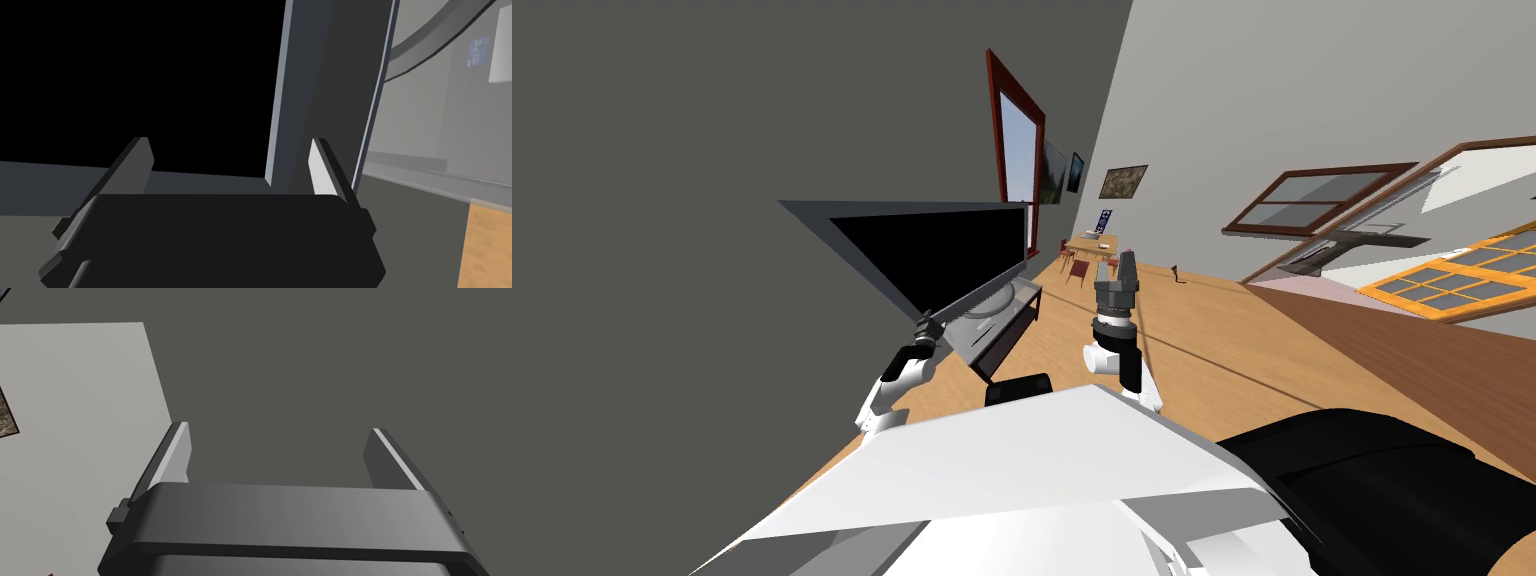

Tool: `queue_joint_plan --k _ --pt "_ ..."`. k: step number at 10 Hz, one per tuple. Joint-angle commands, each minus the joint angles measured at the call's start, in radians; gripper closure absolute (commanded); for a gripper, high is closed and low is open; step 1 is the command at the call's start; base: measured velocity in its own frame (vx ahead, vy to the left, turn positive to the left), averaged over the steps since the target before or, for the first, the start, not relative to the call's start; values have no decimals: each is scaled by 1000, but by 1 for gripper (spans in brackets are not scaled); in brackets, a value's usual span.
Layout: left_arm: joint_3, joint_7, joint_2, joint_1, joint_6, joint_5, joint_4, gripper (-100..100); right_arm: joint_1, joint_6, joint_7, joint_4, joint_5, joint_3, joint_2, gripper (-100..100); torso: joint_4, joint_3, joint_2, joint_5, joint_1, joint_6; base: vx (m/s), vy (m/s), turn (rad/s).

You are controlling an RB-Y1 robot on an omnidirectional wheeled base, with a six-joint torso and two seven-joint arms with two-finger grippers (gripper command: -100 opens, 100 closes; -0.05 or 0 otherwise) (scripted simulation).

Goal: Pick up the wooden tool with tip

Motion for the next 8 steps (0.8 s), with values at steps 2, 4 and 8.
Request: queue_joint_plan --k 2,4,8 --pt "12 25 19 -32 70 24 70 -100 0 0 0 0 0 0 0 0 0 0 0 0 0 0 48 -29 -37" --pt "20 39 25 -52 116 35 123 -100 0 0 0 0 0 0 0 0 0 0 0 0 0 0 47 -33 -39" --pt "36 65 37 -92 208 58 220 -100 0 0 0 0 0 0 0 0 0 0 1 0 0 0 44 -32 -35"
